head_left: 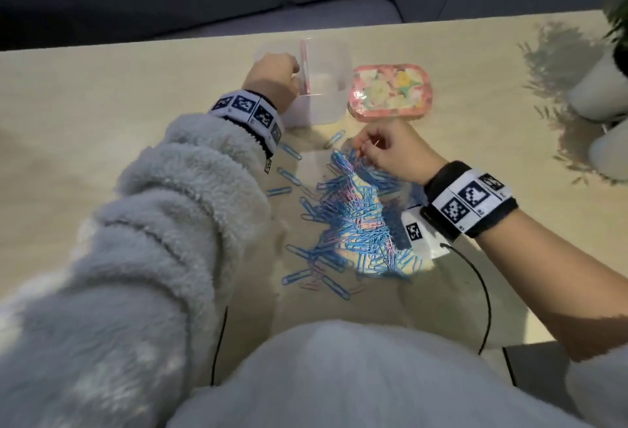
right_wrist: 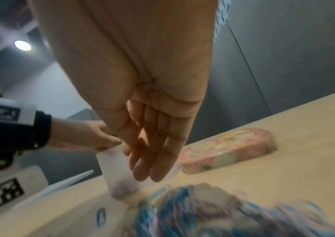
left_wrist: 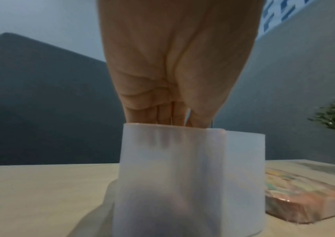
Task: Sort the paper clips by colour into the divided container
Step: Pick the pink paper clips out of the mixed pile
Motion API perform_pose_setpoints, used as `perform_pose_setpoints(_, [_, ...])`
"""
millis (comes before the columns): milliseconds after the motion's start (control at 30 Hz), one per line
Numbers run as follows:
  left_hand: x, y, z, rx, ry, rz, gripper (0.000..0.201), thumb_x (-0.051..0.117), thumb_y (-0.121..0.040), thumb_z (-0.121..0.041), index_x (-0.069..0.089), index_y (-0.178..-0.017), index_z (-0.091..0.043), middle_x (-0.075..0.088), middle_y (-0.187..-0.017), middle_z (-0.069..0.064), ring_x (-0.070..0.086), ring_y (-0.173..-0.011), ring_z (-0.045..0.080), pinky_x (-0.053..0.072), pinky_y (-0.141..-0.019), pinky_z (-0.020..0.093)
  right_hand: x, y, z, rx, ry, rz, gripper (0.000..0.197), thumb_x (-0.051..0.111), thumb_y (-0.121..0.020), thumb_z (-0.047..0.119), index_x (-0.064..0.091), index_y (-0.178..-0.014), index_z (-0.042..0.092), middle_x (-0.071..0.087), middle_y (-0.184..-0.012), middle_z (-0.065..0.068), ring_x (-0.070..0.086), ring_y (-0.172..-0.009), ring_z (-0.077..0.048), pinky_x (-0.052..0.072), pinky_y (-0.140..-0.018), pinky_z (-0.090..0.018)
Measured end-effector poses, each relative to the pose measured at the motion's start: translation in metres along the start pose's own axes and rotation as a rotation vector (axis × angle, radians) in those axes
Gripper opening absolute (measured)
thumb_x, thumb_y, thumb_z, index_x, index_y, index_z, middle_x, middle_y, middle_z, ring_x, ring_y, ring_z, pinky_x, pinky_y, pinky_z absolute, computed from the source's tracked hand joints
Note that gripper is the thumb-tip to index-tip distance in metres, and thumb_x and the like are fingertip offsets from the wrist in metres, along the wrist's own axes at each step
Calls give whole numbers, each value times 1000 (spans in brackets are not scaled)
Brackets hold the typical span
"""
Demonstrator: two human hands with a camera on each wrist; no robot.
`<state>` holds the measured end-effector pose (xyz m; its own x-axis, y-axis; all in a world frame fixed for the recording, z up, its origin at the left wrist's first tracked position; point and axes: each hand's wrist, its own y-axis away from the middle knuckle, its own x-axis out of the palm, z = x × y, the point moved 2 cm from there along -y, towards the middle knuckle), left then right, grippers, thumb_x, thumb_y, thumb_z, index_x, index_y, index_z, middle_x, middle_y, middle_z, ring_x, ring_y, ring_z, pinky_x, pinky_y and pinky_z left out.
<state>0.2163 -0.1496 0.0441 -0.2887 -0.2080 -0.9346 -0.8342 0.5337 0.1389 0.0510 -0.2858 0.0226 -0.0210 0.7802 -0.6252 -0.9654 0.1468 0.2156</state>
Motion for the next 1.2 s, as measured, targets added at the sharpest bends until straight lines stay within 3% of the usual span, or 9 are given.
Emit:
perform_pose_setpoints(133, [3, 45, -3, 250, 101, -330, 25, 43, -84, -10, 64, -97, -9, 64, -101, 14, 56, -99, 31, 41, -86, 37, 21, 20, -20, 82, 194, 4, 17, 55, -82, 3, 70, -81, 10, 69, -83, -5, 63, -82, -20, 46, -79, -27])
perform_pose_setpoints(333, [67, 102, 14, 390, -6, 131, 14, 62, -79, -10, 70, -91, -12, 66, -93, 12, 57, -92, 32, 43, -79, 37, 49, 22, -19, 137, 258, -16, 17, 71, -73, 28, 60, -74, 15, 61, -75, -6, 58, -77, -27, 41, -68, -30])
perform_pose_setpoints(467, [80, 111, 17, 392, -73, 168, 14, 64, -81, -23, 67, -92, -14, 63, -93, 10, 55, -90, 32, 40, -75, 38, 62, 27, -18, 131, 282, 13, 24, 73, -76, 25, 61, -90, 9, 64, -88, -9, 58, -83, -27, 46, -73, -33])
perform_pose_setpoints(633, [87, 114, 22, 323, -117, 165, 24, 59, -85, -30, 64, -95, -9, 61, -101, 10, 49, -98, 30, 37, -83, 39, 54, 36, -24, 94, 308, 18, 6, 64, -80, 14, 64, -84, 10, 67, -89, -12, 59, -88, -30, 43, -73, -33])
perform_pose_setpoints(733, [91, 119, 27, 325, -137, 147, 25, 56, -87, -31, 62, -94, -8, 60, -100, 12, 49, -95, 31, 39, -83, 41, 40, 38, -32, 150, 116, -29, 5, 69, -78, 15, 66, -76, 11, 65, -80, -5, 61, -76, -17, 43, -70, -27])
perform_pose_setpoints(833, [91, 123, 28, 324, -157, 111, 24, 52, -90, -31, 59, -97, -10, 60, -102, 11, 50, -96, 30, 38, -84, 39, 31, 40, -35, 247, -254, -65, 13, 70, -79, 9, 64, -69, 13, 62, -66, -4, 53, -46, 2, 45, -57, -19])
perform_pose_setpoints(933, [90, 127, 28, 288, -170, 116, 23, 48, -92, -30, 58, -100, -10, 60, -106, 9, 49, -101, 29, 36, -87, 37, 28, 40, -38, 378, -646, -64, 15, 65, -83, 3, 63, -71, 13, 64, -59, -2, 54, -42, -4, 46, -48, -19])
perform_pose_setpoints(1033, [87, 130, 27, 259, -188, 112, 22, 46, -94, -27, 56, -101, -8, 57, -107, 11, 48, -102, 29, 34, -88, 37, 27, 37, -34, 426, -916, -42, 14, 54, -88, -2, 62, -85, 9, 70, -64, -2, 66, -56, -9, 57, -55, -21])
perform_pose_setpoints(1200, [72, 127, 21, 72, 349, 29, 14, 43, -94, -11, 54, -101, -6, 60, -93, 10, 53, -85, 25, 41, -77, 36, 26, 34, -28, 574, -1119, 30, 28, 34, -92, 8, 61, -86, 6, 54, -66, -4, 56, -47, -13, 57, -54, -27])
